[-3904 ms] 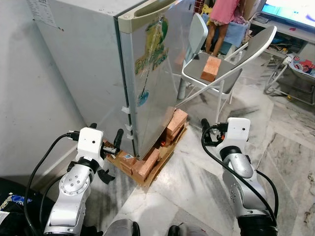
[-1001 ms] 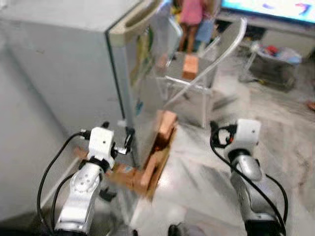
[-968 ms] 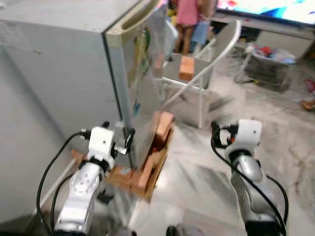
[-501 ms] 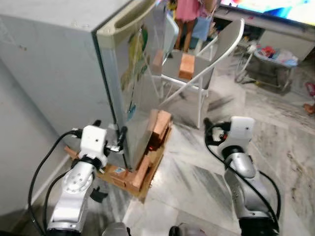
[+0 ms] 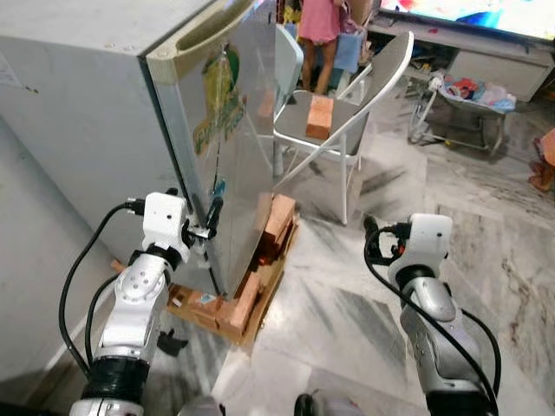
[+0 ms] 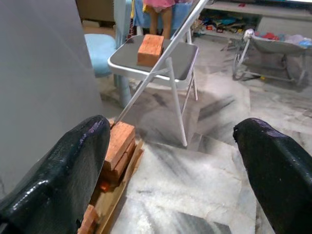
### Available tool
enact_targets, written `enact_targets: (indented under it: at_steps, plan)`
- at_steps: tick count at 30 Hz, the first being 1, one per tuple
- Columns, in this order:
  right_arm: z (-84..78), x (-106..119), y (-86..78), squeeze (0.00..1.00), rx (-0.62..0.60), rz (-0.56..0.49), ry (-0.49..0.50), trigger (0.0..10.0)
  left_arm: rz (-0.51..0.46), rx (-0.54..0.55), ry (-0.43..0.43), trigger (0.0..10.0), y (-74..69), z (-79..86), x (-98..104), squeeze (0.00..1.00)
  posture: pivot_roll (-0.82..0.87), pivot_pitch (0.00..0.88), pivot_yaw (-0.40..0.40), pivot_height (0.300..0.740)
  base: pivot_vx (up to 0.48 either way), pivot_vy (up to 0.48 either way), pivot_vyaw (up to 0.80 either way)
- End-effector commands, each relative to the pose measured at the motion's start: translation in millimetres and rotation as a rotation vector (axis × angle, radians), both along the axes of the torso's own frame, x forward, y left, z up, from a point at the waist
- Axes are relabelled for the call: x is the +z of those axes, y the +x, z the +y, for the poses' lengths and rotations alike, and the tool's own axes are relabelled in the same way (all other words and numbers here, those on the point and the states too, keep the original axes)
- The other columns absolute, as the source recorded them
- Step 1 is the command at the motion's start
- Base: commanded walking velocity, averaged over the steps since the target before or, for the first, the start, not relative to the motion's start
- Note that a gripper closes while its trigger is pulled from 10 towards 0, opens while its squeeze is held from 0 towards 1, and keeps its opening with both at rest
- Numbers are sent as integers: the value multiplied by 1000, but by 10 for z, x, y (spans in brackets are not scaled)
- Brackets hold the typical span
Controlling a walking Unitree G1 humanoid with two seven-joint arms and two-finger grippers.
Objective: Restocking fridge
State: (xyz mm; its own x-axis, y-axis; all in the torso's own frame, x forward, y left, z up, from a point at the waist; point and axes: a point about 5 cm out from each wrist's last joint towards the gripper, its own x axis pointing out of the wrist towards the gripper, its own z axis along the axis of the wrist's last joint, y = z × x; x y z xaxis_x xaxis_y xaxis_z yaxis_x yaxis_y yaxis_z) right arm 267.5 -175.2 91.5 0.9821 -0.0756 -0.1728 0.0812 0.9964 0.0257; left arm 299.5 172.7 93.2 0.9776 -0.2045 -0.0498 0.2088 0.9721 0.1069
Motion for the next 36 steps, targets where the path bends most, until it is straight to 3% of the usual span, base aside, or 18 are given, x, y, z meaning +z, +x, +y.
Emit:
enact_targets:
  at_steps: [1, 8, 11, 17, 34, 35, 36]
  plan:
    - [-19, 54, -13, 0, -1, -15, -9, 10000, -22, 24, 12, 10000, 54, 65, 49, 0, 36, 90, -25, 740, 0, 0, 0]
    - [-83, 72, -65, 0, -14, -12, -20, 10000, -37, 52, -5, 10000, 181, 135, 109, 0, 9, 103, -31, 740, 0, 0, 0]
    - [-167, 41, -263, 0, 15, 24, -51, 10000, -49, 26, -16, 10000, 244, 114, 157, 0, -11, 113, -35, 740, 0, 0, 0]
    - [-271, -13, -468, 0, -4, 69, -78, 10000, -44, 13, -3, 10000, 304, 101, 130, 0, -53, 124, -32, 740, 0, 0, 0]
    - [-250, 38, -471, 0, -16, 67, -70, 10000, -81, 0, -16, 10000, 569, 19, 303, 0, -59, 112, -29, 740, 0, 0, 0]
    - [-293, -19, -533, 0, -30, 98, -121, 10000, -89, -71, -32, 10000, 617, -113, 371, 0, -51, 104, -30, 740, 0, 0, 0]
    - [-293, -19, -533, 0, -30, 98, -121, 10000, -89, -71, -32, 10000, 617, -113, 371, 0, -51, 104, -30, 740, 0, 0, 0]
